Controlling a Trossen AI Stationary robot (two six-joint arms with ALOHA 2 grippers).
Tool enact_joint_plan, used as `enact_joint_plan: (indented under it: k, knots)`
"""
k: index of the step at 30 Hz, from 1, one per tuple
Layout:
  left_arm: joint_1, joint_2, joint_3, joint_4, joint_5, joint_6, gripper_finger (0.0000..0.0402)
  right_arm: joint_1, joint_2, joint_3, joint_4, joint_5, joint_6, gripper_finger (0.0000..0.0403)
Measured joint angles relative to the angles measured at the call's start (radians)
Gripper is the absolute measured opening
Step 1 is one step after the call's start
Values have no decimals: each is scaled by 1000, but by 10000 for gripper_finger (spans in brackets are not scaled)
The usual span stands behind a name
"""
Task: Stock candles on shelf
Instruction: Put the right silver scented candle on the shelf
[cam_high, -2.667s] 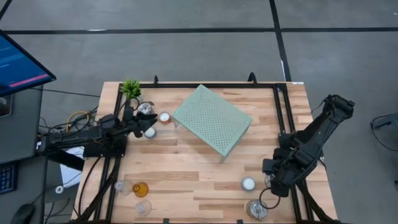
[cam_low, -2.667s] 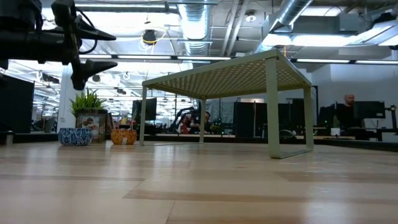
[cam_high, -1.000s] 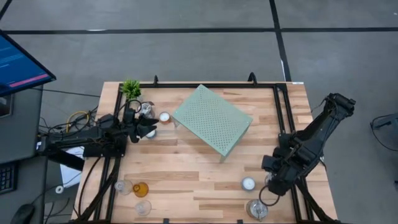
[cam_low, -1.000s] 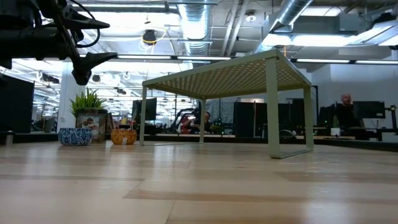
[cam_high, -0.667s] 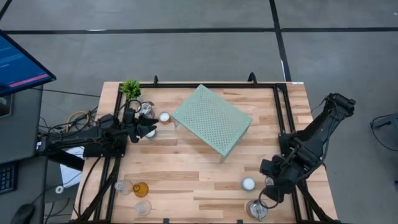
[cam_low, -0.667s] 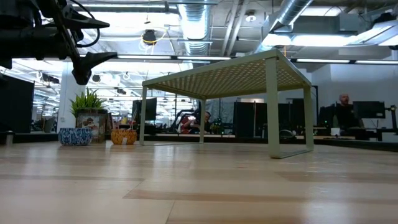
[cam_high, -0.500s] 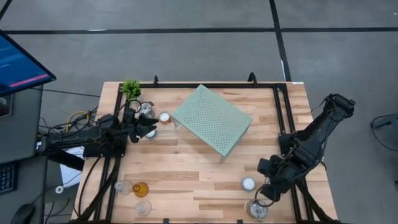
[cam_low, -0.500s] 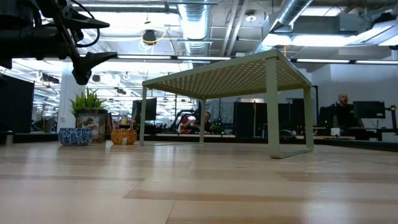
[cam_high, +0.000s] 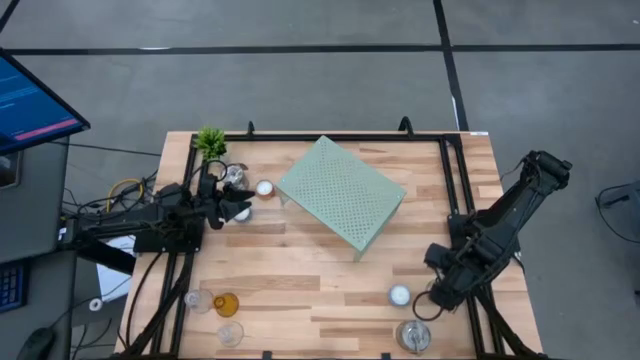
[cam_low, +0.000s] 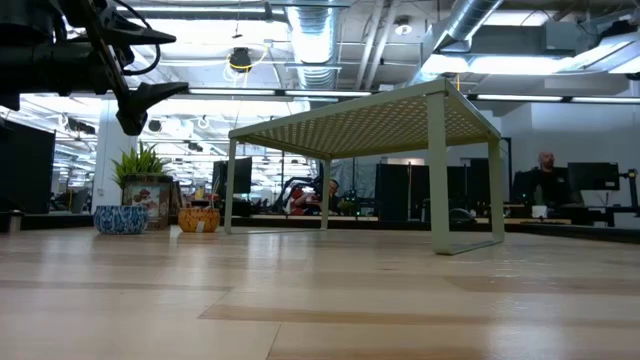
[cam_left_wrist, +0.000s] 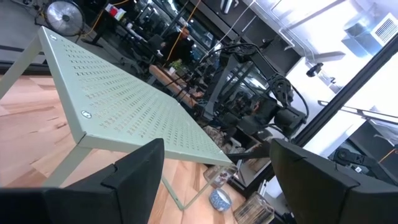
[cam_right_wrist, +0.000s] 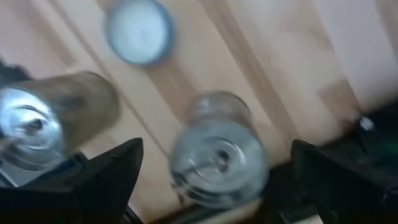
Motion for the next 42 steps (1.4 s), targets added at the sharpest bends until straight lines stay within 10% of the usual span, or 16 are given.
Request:
enact_joint_plan:
  k: [42]
  knots:
    - [0,0,0,5,0,0,294,184,-1,-2,37,9,-114,400]
